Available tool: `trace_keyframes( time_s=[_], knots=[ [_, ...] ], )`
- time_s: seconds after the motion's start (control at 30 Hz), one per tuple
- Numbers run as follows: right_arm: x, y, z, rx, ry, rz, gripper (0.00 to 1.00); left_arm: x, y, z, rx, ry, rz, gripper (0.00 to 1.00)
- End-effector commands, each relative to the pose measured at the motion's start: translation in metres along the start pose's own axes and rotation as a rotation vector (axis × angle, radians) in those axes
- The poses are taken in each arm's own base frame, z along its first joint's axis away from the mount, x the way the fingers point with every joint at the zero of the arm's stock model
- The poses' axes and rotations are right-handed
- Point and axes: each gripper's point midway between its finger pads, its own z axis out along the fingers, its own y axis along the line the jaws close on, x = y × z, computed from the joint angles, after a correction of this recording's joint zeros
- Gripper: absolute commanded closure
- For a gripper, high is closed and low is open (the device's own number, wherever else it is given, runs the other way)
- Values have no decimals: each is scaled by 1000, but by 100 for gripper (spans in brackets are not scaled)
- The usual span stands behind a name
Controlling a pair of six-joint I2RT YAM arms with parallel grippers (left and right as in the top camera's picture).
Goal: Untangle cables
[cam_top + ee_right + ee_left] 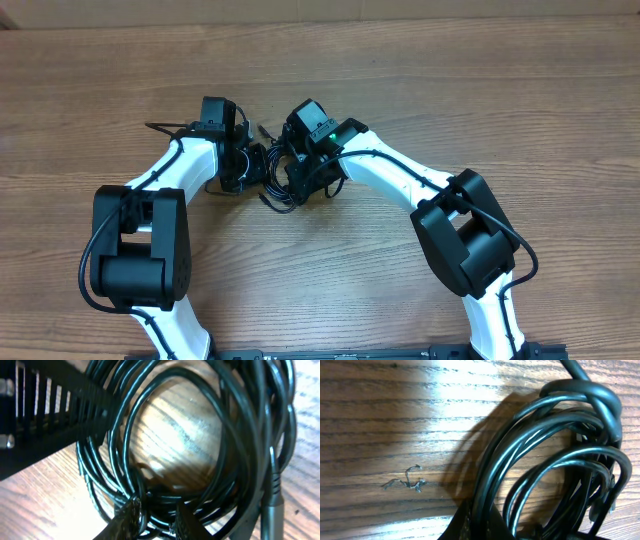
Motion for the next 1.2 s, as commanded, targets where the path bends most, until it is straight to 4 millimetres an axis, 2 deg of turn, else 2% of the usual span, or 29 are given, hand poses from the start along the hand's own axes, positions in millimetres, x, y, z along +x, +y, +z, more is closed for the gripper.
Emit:
trace_keyframes(
  time_s=[0.0, 0.3, 0.4, 0.67, 0.9, 1.17],
  knots=[
    [10, 0, 3, -13, 34, 14, 76, 11, 17, 12, -50, 37, 7, 96],
    [16, -6, 11, 7, 37, 16, 77, 13, 17, 13, -51, 42, 0, 96],
    [18, -9, 16, 12, 46, 19, 81, 15, 18, 12, -56, 51, -57, 96],
    [20, -39, 39, 218, 40, -12, 83, 18, 19, 12, -64, 58, -175, 96],
    [7, -60, 34, 393, -24, -58, 87, 21, 27, 11, -109, 58, -249, 96],
    [4, -59, 34, 406, -1, -231, 85, 20, 29, 11, -125, 50, -262, 96]
  ],
)
